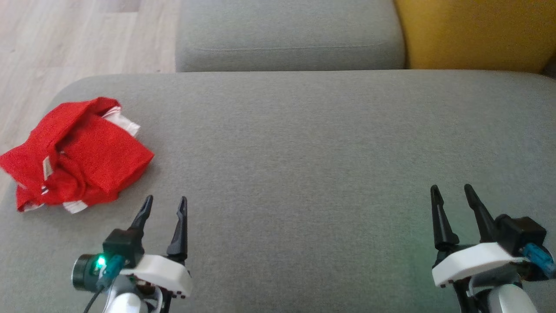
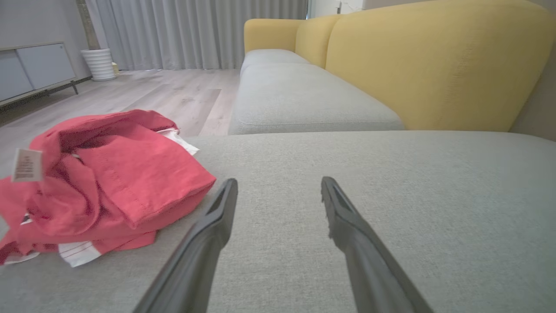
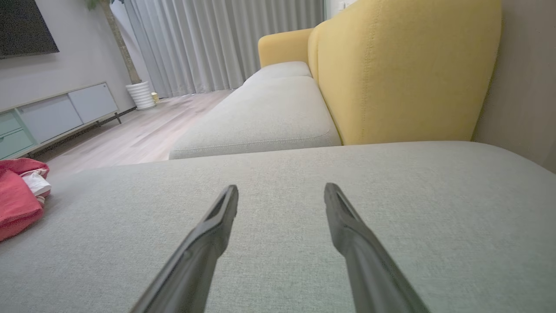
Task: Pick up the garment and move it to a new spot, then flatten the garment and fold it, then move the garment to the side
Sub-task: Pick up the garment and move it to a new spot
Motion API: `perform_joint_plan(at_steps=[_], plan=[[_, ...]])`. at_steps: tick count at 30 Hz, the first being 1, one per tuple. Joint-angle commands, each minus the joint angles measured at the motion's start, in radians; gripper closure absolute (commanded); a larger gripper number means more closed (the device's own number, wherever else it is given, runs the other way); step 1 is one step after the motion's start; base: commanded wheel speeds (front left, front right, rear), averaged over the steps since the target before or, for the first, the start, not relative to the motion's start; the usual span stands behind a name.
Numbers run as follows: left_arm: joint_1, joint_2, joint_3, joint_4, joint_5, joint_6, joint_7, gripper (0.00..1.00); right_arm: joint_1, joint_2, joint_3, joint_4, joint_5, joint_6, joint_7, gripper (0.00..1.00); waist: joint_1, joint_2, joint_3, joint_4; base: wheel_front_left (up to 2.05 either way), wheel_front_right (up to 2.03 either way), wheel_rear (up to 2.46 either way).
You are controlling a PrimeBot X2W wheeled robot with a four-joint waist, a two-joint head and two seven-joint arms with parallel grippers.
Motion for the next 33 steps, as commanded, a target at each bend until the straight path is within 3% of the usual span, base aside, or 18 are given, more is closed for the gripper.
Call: perform_joint_plan(at_steps=[1, 12, 19, 33], plan=[[-0.054, 0.005, 0.047, -0.034, -0.004, 0.004, -0.012, 0.00, -0.025, -0.004, 0.025, -0.047, -0.009, -0.001, 0.007, 0.00, 0.0000, -0.0001, 0.001, 0.028, 0.00, 0.00, 0.00], [-0.051, -0.001, 0.104, -0.069, -0.018, 0.012, -0.012, 0.00, -0.010, -0.004, 0.061, -0.109, -0.009, -0.001, 0.029, 0.00, 0.0000, -0.0001, 0.004, 0.219, 0.00, 0.00, 0.00], [-0.037, 0.003, 0.141, -0.082, -0.019, 0.012, -0.012, 0.00, -0.006, -0.004, 0.092, -0.126, -0.009, -0.001, 0.035, 0.00, 0.0000, -0.0001, 0.002, 0.304, 0.00, 0.00, 0.00], [-0.022, -0.005, 0.170, -0.086, -0.002, 0.004, -0.012, 0.00, -0.007, -0.004, 0.103, -0.122, -0.009, -0.001, 0.036, 0.00, 0.0000, -0.0001, -0.001, 0.359, 0.00, 0.00, 0.00]])
